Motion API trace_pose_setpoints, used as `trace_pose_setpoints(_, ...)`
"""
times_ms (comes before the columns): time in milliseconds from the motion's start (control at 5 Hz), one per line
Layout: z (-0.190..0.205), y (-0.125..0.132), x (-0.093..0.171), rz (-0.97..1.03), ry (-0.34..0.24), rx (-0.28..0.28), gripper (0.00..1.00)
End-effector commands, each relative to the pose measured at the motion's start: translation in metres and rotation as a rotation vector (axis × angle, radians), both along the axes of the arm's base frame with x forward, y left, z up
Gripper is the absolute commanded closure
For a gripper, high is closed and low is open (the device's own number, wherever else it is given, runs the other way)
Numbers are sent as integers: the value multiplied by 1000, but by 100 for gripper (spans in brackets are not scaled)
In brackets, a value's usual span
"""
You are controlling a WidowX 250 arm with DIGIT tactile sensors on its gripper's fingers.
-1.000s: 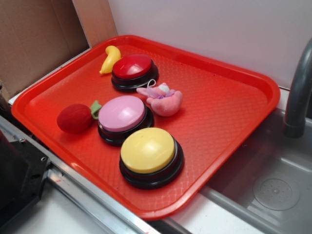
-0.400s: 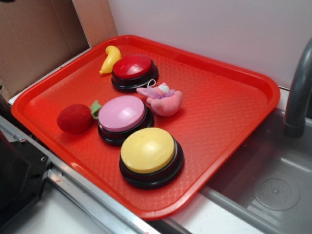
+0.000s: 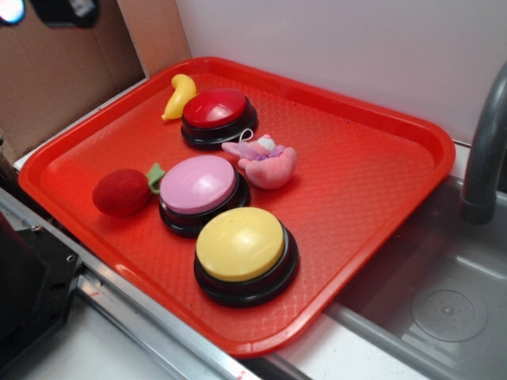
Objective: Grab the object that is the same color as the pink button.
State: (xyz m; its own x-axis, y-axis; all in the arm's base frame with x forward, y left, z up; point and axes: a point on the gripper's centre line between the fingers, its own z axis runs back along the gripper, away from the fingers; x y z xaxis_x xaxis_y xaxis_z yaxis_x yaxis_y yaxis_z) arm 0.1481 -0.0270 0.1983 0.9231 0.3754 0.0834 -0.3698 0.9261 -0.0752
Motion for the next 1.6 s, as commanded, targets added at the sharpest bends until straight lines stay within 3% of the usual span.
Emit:
trace_pose_setpoints(0, -39, -2, 46, 273, -89, -32, 0)
trace_pose_setpoints(200, -65, -3, 72, 376, -136, -4, 0)
trace_pose_setpoints(600, -113, -14, 117, 446, -163, 26, 0)
trace_pose_setpoints(800, -134, -12, 133, 430, -149, -12, 0)
trace_pose_setpoints(1400, -165, -13, 147, 282, -94, 42, 0)
